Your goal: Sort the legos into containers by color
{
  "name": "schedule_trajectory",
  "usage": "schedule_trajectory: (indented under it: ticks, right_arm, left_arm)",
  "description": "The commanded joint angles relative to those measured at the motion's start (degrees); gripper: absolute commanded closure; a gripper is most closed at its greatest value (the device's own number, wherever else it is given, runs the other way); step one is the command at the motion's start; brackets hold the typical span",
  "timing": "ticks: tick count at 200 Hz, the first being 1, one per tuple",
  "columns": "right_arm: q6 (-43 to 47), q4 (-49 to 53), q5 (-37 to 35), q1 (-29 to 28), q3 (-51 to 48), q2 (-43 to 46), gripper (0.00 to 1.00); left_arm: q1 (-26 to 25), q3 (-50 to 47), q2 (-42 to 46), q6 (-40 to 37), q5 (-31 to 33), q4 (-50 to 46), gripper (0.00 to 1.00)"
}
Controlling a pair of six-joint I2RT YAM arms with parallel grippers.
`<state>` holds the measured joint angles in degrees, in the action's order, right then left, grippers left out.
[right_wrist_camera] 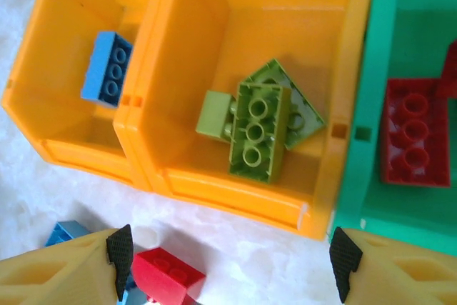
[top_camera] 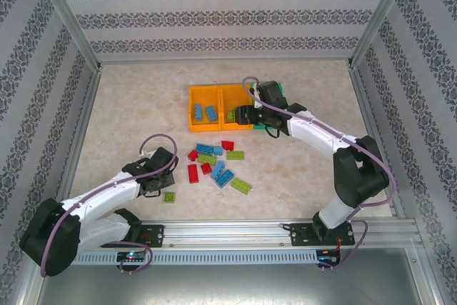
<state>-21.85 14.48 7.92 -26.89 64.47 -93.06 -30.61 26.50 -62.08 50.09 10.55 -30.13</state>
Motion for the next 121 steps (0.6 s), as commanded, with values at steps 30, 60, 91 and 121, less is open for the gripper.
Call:
schedule_trajectory:
  ticks: [30, 60, 91, 121]
  right_arm:
    - [0.96, -2.53, -4.00, -3.39, -9.75, 6.46, 0.24]
    - [3.04, -2.55, -5.84, -7.06, -13.19, 8.24, 0.24]
    - [2.74, -5.47, -4.60, -8.76, -17.87, 9.76, 0.23]
    - [2.77, -6.56, -3.13, -9.61, -21.27, 11.75, 0.22]
  left_arm:
    - [0.80, 13.46, -5.25, -8.08, 1.63, 3.38, 0.76]
    - [1.62, 26.70, -15.24, -15.10, 0.31, 5.26, 0.76]
    - [3.71, 39.77, -27.89, -19.41, -5.35, 7.09, 0.76]
    - [5.57, 50.79, -38.83, -21.70, -8.52, 5.93, 0.77]
